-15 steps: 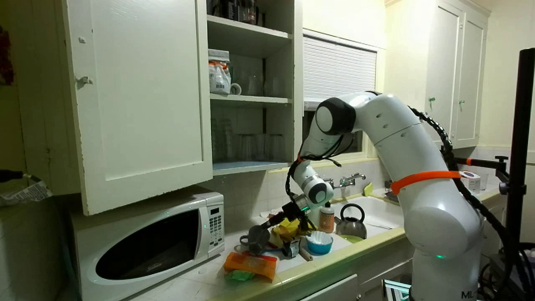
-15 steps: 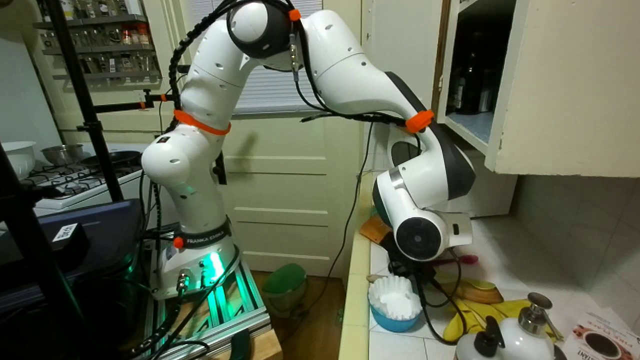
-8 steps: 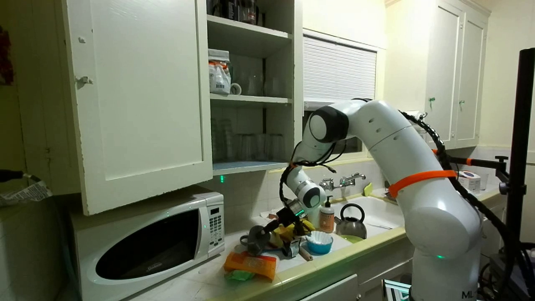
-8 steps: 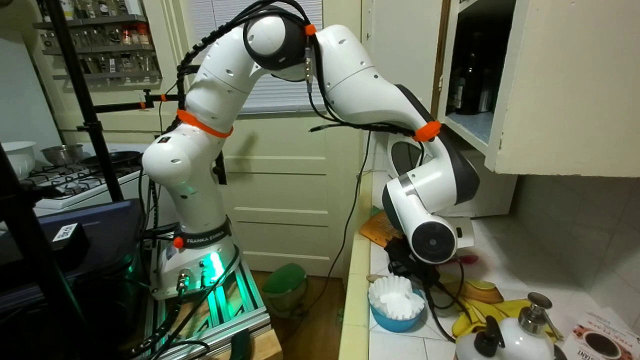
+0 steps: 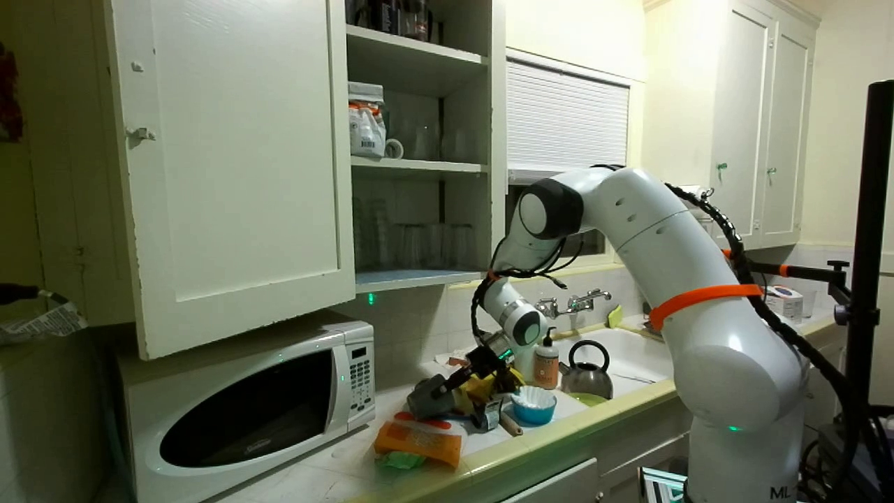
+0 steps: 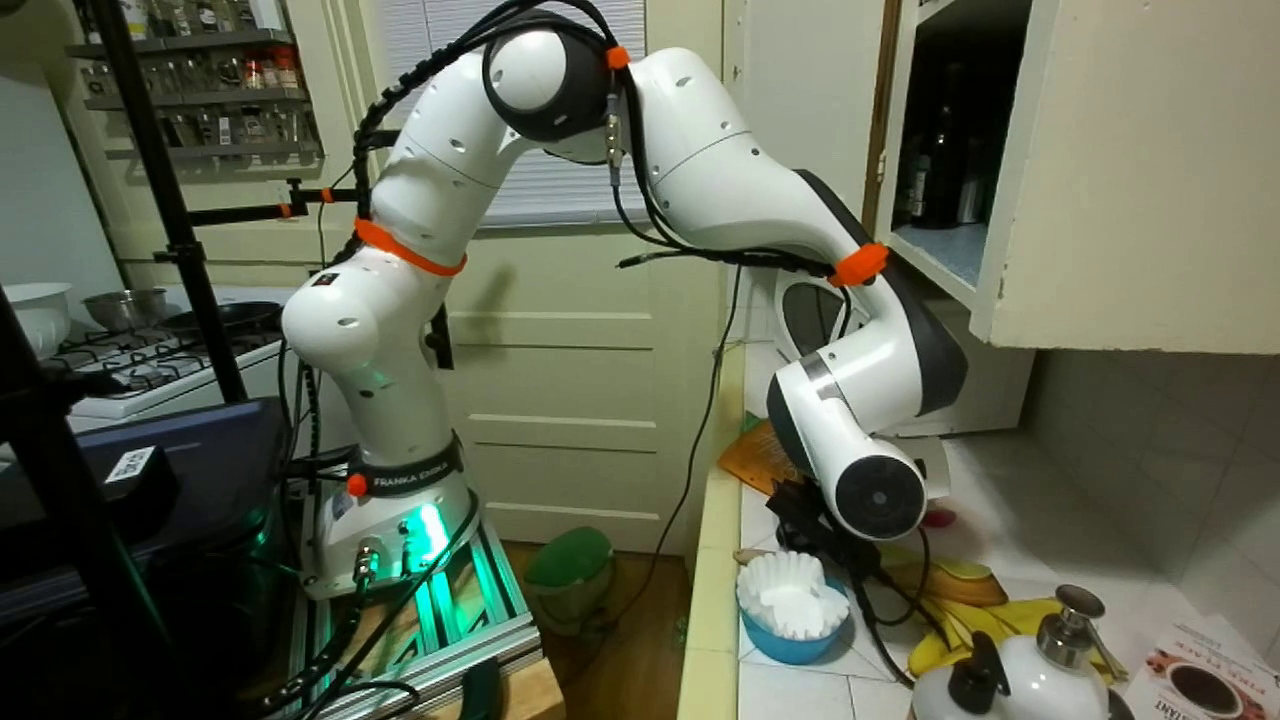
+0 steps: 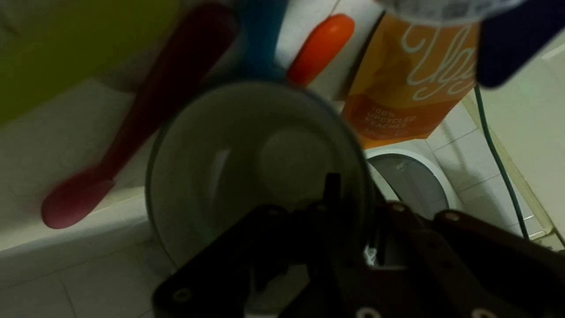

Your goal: Place the grey mug upright.

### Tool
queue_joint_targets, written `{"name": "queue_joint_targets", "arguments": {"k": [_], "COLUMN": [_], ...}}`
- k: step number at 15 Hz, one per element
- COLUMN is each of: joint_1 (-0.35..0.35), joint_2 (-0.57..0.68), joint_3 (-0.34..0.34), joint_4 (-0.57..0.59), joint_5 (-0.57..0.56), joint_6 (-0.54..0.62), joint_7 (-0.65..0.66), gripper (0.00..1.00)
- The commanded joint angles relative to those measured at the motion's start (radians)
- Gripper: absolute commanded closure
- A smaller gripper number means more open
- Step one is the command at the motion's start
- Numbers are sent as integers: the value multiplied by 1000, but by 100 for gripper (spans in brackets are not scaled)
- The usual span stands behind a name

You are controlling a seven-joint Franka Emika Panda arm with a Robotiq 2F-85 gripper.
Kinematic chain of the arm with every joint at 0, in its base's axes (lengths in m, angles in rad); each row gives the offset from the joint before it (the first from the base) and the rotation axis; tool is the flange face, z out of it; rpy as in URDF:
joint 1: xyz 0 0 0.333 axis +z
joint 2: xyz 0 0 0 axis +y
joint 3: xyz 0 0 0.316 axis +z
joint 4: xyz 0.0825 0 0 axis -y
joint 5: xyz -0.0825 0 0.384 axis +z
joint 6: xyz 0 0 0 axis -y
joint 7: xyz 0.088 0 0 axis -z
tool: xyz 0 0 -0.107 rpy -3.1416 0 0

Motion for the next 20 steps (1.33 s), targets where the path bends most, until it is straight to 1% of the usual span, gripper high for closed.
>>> {"name": "queue_joint_targets", "arguments": {"k": [1, 2, 5, 8, 11, 16, 19, 20], "joint_1": [-28, -28, -12, 29, 87, 162, 187, 194], "joint_2": [-27, -37, -86, -161, -265, -449, -549, -581], "joint_3": [-14, -16, -35, -54, -60, -40, -19, -10], "joint_4": [-27, -38, -88, -158, -259, -423, -491, -507], "joint_5": [-20, -15, -22, -40, -57, -45, -84, -124], "joint_6": [-44, -37, 2, 89, 252, 572, 735, 787], "joint_7": [-51, -64, -134, -244, -326, -376, -387, -377], "gripper": [100, 98, 98, 98, 98, 98, 98, 98]}}
